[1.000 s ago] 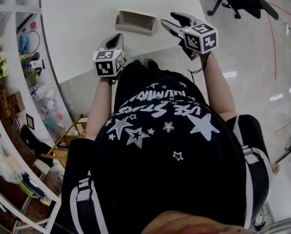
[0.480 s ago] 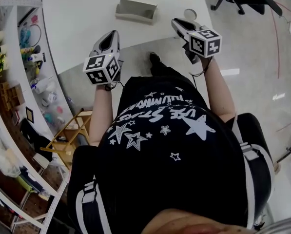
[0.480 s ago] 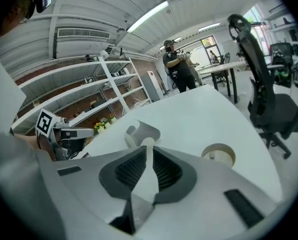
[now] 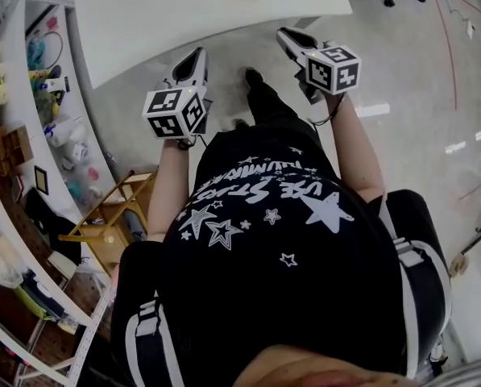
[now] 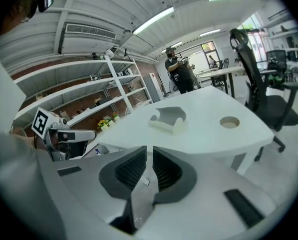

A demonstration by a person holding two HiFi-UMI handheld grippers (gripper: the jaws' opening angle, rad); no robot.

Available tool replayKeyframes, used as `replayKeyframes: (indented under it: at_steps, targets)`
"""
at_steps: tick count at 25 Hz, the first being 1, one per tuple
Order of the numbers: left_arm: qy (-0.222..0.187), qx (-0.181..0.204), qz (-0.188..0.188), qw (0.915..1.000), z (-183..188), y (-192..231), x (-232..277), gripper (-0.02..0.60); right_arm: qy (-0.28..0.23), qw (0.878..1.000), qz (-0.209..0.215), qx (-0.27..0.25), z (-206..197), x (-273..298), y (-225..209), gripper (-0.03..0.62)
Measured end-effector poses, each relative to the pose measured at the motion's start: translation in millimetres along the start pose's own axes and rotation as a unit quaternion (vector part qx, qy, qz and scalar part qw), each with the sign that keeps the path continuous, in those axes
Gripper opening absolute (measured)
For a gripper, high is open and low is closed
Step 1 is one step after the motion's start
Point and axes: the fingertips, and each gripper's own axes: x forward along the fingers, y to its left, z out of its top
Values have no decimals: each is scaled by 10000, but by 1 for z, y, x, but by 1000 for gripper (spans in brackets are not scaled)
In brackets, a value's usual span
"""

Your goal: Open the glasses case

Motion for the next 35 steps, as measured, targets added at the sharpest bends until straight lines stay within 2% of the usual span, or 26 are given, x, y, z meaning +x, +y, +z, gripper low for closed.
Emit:
replayKeyframes:
  at_steps: [7, 13, 24, 35]
  targets:
    - [20, -19, -317, 9995, -35, -19, -45, 12, -24, 9995, -275, 162, -56, -50, 35, 48]
    - [-76, 34, -506, 9987, -41, -49, -66, 12, -95, 9982, -490, 326, -77, -91, 42, 38]
    - [-413, 76, -187, 9989, -41, -88, -102, 12, -247, 9996, -112, 48, -75, -121, 52, 38]
    - [-584, 91, -86, 9982, -66, -169, -132, 12, -317, 9994, 165, -18, -107, -195, 57, 28]
